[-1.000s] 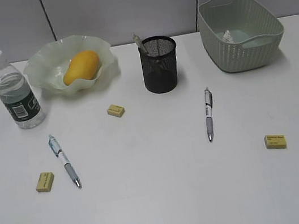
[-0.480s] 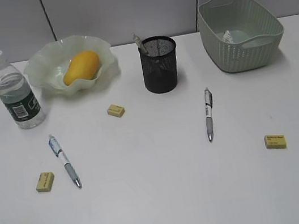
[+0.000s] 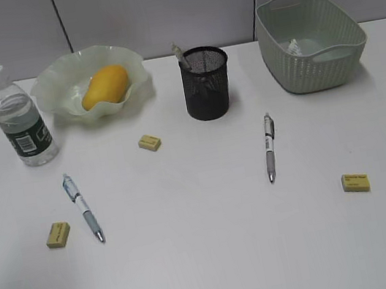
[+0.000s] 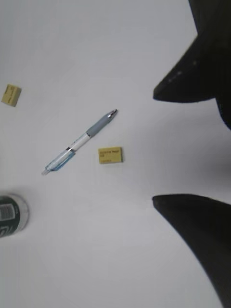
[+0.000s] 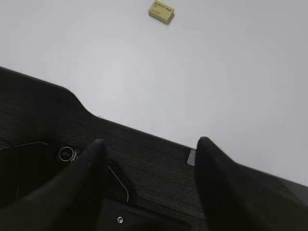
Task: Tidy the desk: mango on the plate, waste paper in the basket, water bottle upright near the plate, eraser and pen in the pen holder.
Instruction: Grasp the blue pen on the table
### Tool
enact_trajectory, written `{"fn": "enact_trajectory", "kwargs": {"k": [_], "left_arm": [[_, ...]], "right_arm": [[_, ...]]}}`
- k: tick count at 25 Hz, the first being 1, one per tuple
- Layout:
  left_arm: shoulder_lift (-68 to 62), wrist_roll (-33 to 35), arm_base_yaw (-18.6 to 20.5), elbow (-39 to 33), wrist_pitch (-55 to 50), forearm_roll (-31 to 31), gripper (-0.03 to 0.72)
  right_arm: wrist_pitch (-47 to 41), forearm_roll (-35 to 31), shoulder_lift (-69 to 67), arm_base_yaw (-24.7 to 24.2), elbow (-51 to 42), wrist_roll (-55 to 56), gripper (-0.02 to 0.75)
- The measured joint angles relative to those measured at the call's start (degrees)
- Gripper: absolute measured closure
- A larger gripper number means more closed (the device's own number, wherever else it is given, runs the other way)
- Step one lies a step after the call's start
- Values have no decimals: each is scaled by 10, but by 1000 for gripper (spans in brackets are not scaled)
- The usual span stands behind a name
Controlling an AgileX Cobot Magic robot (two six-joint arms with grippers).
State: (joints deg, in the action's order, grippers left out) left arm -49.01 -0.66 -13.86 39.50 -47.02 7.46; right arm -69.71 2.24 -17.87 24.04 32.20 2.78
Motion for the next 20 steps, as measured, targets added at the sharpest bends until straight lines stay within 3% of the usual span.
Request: {"fn": "enact_trajectory", "kwargs": {"k": [6,13,20], "left_arm": [[-161,0,-3,86,2,64,232],[-342,-2,-47,163,5,68,232],[-491,-60,-75,246,6,57,254]], "right_arm": [[14,1,0,0,0,0,279],[16,1,0,0,0,0,279],[17,3,0,0,0,0,279]]}}
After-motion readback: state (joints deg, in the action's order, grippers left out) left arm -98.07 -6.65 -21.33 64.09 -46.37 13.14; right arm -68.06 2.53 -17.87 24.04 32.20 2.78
